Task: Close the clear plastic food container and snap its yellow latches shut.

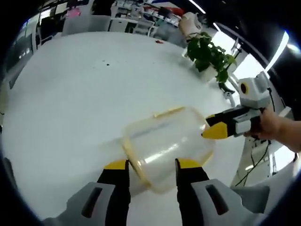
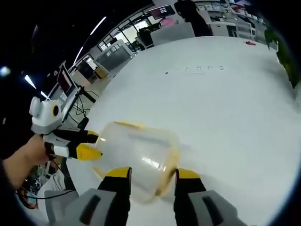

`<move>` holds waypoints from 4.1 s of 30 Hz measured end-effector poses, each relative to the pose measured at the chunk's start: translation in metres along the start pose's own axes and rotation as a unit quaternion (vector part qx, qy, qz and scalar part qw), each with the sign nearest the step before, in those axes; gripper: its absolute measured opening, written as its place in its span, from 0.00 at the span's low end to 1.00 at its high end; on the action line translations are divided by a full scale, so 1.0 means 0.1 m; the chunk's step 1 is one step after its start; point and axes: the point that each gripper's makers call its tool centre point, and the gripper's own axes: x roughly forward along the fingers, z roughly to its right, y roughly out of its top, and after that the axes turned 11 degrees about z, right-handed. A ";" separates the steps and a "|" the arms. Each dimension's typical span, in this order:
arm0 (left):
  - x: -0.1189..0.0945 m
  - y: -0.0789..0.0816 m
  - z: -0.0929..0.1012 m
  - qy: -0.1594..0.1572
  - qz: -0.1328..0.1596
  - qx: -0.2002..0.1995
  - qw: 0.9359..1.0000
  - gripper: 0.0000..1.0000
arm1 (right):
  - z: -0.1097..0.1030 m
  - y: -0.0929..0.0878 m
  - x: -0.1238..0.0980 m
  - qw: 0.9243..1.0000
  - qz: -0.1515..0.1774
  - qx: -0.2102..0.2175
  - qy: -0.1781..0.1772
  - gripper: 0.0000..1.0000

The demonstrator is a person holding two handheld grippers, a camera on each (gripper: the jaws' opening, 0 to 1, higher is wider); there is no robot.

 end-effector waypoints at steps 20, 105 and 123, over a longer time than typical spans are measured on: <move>0.04 -0.07 0.09 -0.020 0.003 -0.051 0.998 0.30 | 0.01 0.00 -0.02 1.000 -0.001 -0.020 0.016 0.28; -0.07 0.11 0.25 -0.148 -0.170 0.435 0.872 0.40 | -0.14 0.06 -0.20 0.863 -0.207 -0.432 0.161 0.34; 0.12 0.15 0.56 -0.172 -0.154 0.457 0.859 0.40 | -0.48 0.08 0.02 0.844 -0.187 -0.453 0.217 0.30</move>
